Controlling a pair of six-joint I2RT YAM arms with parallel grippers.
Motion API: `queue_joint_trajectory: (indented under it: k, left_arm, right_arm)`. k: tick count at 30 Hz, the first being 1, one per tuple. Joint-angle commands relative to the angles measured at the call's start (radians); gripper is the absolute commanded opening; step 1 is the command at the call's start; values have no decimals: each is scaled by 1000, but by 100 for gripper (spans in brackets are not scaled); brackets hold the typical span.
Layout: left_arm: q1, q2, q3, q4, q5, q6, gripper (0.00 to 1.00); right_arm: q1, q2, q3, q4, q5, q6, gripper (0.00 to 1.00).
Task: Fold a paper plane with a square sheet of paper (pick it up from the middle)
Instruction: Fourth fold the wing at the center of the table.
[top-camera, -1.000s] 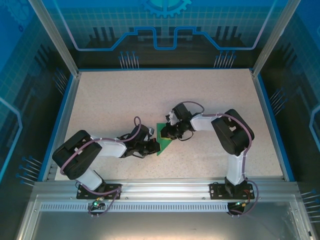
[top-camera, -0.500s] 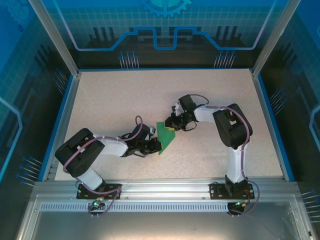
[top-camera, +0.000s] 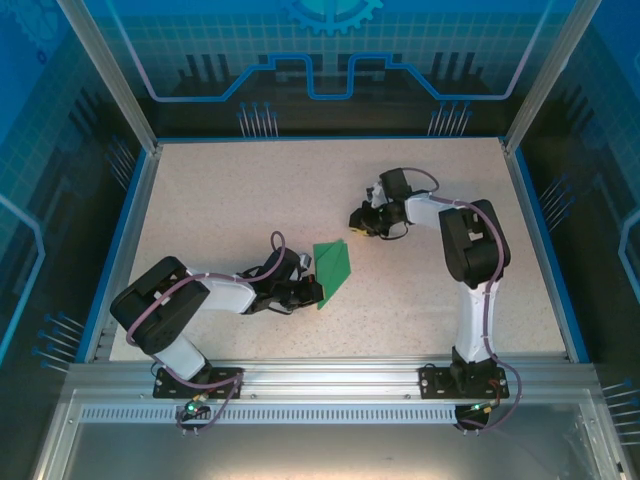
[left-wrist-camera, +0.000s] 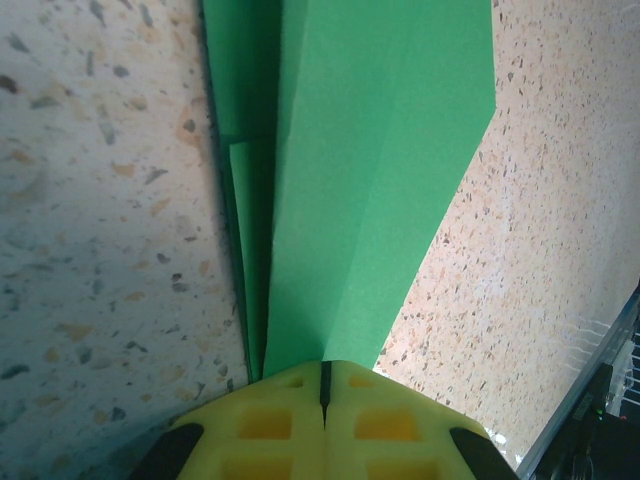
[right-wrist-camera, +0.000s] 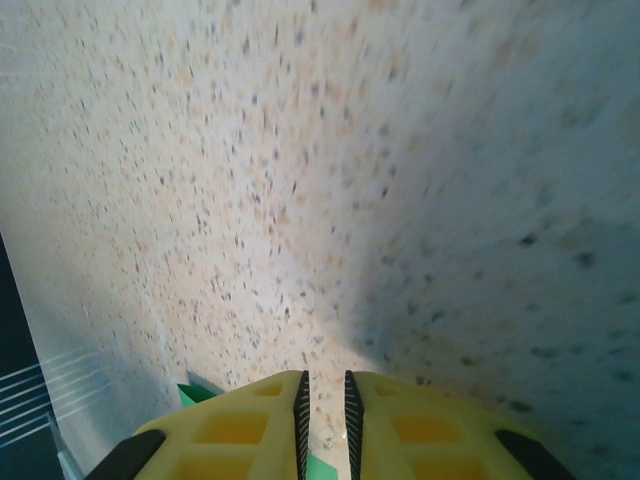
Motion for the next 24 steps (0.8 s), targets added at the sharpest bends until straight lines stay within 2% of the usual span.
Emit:
queue_joint_trajectory:
  k: [1, 4, 11, 18, 24]
  left_arm:
    - [-11, 68, -58, -254, -48, 27, 0]
    - [-11, 62, -52, -256, -50, 26, 0]
    - [-13, 50, -40, -266, -48, 31, 1]
    - [-16, 46, -29, -265, -47, 32, 1]
    - [-24, 29, -28, -282, -27, 54, 2]
  right_arm:
    - [12, -52, -9, -50, 3, -37, 21]
    - [39, -143, -91, -20, -1, -34, 22]
    - [177, -274, -251, 73, -8, 3, 21]
    - [258, -180, -268, 132, -23, 53, 20]
    - [251, -101, -276, 101, 47, 52, 15]
